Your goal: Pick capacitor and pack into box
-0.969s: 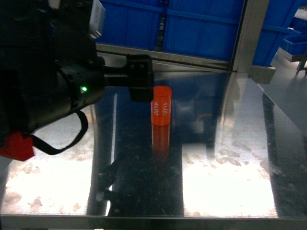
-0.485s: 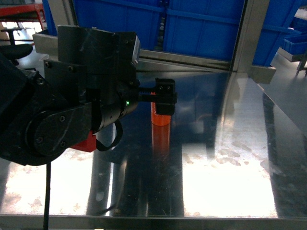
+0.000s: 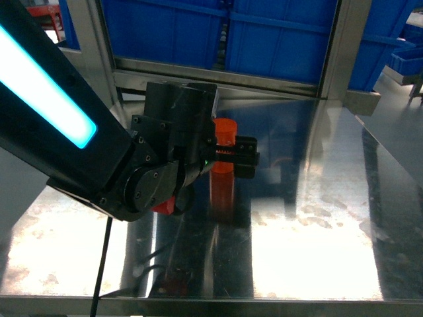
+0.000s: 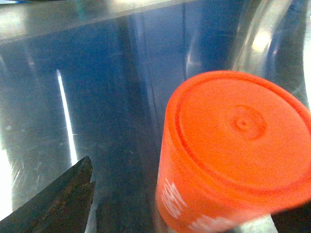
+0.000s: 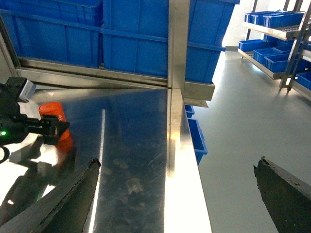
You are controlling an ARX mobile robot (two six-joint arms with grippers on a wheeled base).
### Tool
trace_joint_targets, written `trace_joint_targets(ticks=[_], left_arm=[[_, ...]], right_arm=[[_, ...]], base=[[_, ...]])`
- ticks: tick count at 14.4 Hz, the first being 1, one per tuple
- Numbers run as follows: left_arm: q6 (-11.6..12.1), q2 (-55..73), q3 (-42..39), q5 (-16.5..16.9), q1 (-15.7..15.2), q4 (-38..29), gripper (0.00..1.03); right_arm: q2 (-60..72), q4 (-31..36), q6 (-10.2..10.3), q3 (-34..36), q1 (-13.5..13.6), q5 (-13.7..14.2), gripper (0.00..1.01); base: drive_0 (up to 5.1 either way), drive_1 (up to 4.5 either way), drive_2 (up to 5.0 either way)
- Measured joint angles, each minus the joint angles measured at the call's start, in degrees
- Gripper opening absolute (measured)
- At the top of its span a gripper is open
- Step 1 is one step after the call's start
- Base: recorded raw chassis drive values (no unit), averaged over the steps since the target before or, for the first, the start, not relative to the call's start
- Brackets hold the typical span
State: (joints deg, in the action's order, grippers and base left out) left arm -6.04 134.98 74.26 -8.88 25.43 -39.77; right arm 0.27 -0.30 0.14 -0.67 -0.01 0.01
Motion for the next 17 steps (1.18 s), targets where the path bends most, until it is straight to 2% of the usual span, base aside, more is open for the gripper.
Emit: trace_joint_targets(ticks=[3,8,9,10,11,12,13,14,17], left_arm=[[0.0,2.1,3.8,-0.1,0.2,1.2,0.98],[-0.1,2.0,3.6,-0.2,0.2,1.7,0.46],[-0.6,0.7,1.9,0.0,0.2,1.2,0.45],[-1.3,-1.6,-1.2,0.2,-0.1,0.3,0.45],[-1.5,-12.5,-11.7,0.6,-0.9,-5.4,0.45],[-1.0,-18.7,-17.4,0.4,-1.4,-9.6,0.45],[0.8,-26.5,-25.1,-0.5,-1.8,-14.5,0.45],[1.6,-33.4,-32.1,-0.2,-2.5,-16.7,0.45],[1.4,-58.4,-52.0,0.9,-7.0,-12.0,0.45]], right_arm=[[0.0,0.0,0.0,0.0,0.0,0.0,0.98],[0.0,0.0,0.0,0.0,0.0,0.0,0.98],[0.0,0.0,0.0,0.0,0.0,0.0,0.98],[0.0,0.0,0.0,0.0,0.0,0.0,0.98],[0.0,0.0,0.0,0.0,0.0,0.0,0.98],[0.0,0.0,0.0,0.0,0.0,0.0,0.98],[0.0,0.0,0.0,0.0,0.0,0.0,0.98],[0.0,0.0,0.0,0.0,0.0,0.0,0.98],[0.0,0.0,0.0,0.0,0.0,0.0,0.98]], base=[[0.0,0.0,0.0],[0.0,0.0,0.0],[0.0,0.0,0.0],[0.0,0.0,0.0],[0.0,0.0,0.0],[0.0,0.0,0.0],[0.0,0.0,0.0],[0.0,0.0,0.0],[0.0,0.0,0.0]])
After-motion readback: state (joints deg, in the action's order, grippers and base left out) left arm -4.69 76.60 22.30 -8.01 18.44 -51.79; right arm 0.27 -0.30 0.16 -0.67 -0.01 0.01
